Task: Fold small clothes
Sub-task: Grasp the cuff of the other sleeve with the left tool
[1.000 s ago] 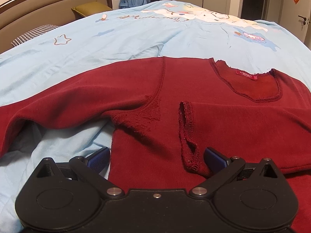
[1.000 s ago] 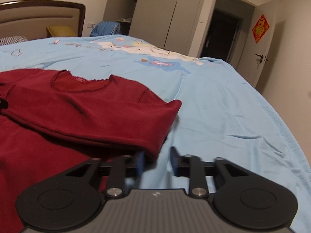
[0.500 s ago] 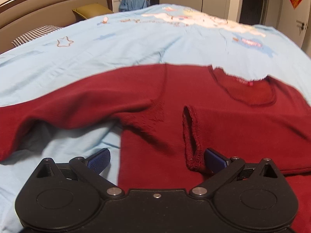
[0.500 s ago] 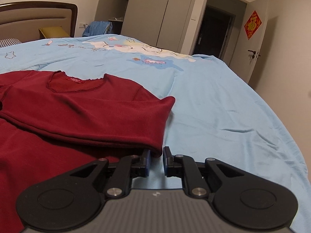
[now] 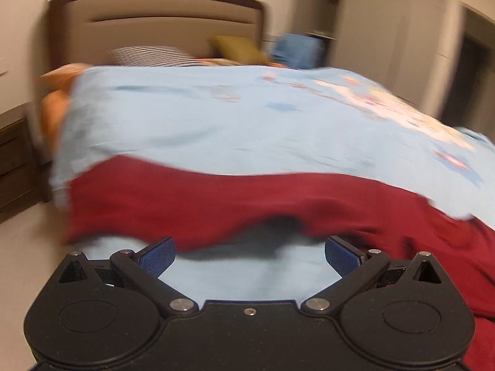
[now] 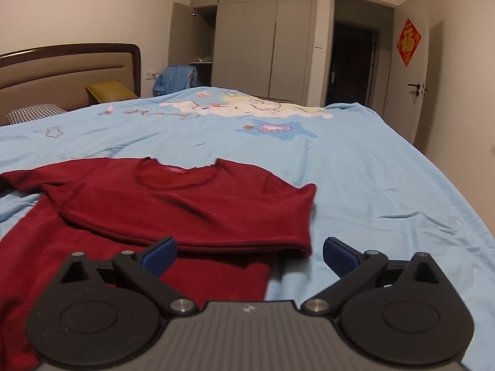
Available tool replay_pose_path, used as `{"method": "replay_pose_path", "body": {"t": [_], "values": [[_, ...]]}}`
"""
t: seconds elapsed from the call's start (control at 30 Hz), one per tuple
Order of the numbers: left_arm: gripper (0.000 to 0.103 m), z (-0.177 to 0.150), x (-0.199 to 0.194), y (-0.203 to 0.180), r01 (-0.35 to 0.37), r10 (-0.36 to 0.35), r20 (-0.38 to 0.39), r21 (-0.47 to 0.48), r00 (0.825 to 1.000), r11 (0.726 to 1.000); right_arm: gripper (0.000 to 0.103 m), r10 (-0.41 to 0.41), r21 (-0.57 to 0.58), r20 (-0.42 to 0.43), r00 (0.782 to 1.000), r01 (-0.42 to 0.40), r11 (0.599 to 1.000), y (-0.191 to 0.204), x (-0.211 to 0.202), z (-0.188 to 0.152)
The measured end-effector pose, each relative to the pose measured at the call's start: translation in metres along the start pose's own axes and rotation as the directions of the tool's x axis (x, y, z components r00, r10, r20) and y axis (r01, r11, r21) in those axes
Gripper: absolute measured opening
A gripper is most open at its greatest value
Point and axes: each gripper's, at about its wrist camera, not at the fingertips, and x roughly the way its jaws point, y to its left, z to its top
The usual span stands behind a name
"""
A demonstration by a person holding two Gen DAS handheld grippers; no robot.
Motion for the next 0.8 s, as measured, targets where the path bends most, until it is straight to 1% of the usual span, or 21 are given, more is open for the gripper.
{"method": "replay_pose_path", "body": {"t": [0.1,0.17,0.23,0.3,0.33,0.4,0.5,0.53,0.57,0.63,0.7,0.73,0.8], "values": [[0.102,0.001,0.003,0.043,-0.109,0.107,-0.026,-0.060,0.994,0.992,0.103,-0.001,-0.035,0.007,1.000,0.001,0.999,0.018,-0.012,-0.001],[0.102,0.000,0.004,0.073,-0.154,0.150,-0.039,-0.111,0.988,0.982,0.103,0.001,-0.055,0.013,1.000,0.000,0.998,0.029,-0.021,-0.003],[0.102,-0.001,0.002,0.098,-0.153,0.147,-0.047,-0.177,0.988,0.972,0.103,0.012,-0.066,0.012,1.000,-0.011,0.998,0.039,-0.028,-0.005],[0.102,-0.002,0.001,0.121,-0.095,0.086,-0.046,-0.274,0.995,0.957,0.103,0.025,-0.079,0.005,1.000,-0.024,0.997,0.048,-0.034,-0.007],[0.101,-0.003,0.002,0.129,-0.055,0.046,-0.037,-0.328,0.998,0.943,0.103,0.028,-0.087,0.001,1.000,-0.027,0.996,0.053,-0.037,-0.008],[0.099,-0.005,0.005,0.141,0.026,-0.034,-0.012,-0.426,0.999,0.905,0.103,0.028,-0.107,-0.008,1.000,-0.029,0.994,0.063,-0.041,-0.010],[0.094,-0.007,0.016,0.144,0.100,-0.108,0.014,-0.518,0.994,0.850,0.103,0.033,-0.129,-0.016,0.999,-0.035,0.991,0.074,-0.045,-0.013],[0.093,-0.007,0.022,0.144,0.119,-0.126,0.024,-0.543,0.992,0.831,0.103,0.036,-0.130,-0.019,0.999,-0.038,0.991,0.077,-0.046,-0.013],[0.090,-0.008,0.026,0.145,0.131,-0.138,0.032,-0.570,0.990,0.811,0.103,0.037,-0.127,-0.020,0.999,-0.039,0.991,0.078,-0.047,-0.013],[0.086,-0.010,0.032,0.147,0.141,-0.145,0.044,-0.622,0.988,0.770,0.103,0.038,-0.123,-0.019,0.999,-0.040,0.992,0.080,-0.049,-0.013],[0.081,-0.011,0.035,0.148,0.117,-0.116,0.046,-0.669,0.992,0.734,0.103,0.034,-0.123,-0.019,0.999,-0.036,0.992,0.081,-0.052,-0.013],[0.080,-0.012,0.036,0.149,0.111,-0.105,0.050,-0.685,0.993,0.720,0.103,0.031,-0.124,-0.019,0.999,-0.033,0.992,0.081,-0.052,-0.014],[0.074,-0.012,0.038,0.150,0.096,-0.079,0.057,-0.710,0.995,0.698,0.103,0.024,-0.124,-0.023,0.999,-0.027,0.992,0.079,-0.052,-0.014]]}}
